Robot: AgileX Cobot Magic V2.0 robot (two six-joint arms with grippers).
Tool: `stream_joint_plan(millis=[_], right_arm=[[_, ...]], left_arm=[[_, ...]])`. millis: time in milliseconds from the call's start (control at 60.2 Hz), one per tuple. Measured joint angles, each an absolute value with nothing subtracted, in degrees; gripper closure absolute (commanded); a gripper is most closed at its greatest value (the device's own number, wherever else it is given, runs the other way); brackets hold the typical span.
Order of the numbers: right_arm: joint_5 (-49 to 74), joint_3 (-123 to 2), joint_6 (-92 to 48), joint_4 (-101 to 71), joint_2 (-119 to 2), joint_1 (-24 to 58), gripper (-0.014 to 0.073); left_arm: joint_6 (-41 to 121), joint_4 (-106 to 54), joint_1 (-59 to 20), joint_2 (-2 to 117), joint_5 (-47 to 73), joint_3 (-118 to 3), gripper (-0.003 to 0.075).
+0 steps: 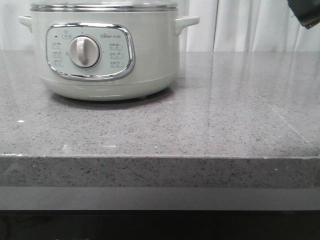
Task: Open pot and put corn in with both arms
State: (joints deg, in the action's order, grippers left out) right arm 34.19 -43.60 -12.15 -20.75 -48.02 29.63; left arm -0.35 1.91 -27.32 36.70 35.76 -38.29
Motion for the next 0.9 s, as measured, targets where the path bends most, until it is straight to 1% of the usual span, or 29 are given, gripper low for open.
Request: stream_joint_plan(millis=[465, 648, 715, 748, 898], right_arm=[[34.19, -43.6, -12.15, -20.75, -48.02, 29.63, 0.0662], [34.19, -43.6, -12.15, -20.75, -48.02, 29.63, 0.0662], [34.19, -43.6, -12.15, -20.75, -48.02, 29.63, 0.0662], [34.19, -43.6, -12.15, -20.75, -48.02, 29.63, 0.0662], [34.19, -43.6, -12.15, -20.75, -48.02, 29.63, 0.0662]], left_arm=[[-0.35, 1.91, -27.11, 36.09, 35.23, -38.08, 0.0741], [-0.35, 0.73, -19.95, 30.77, 26.91, -32.52, 0.0741], [0.0, -0.77, -16.35, 27.72, 22.55, -28.48, 0.0741], [-0.35, -1.88, -14.03, 24.96, 19.34, -24.46, 0.0741], [-0.35, -4.16, -9.05, 15.19, 12.83, -14.76, 0.0741]])
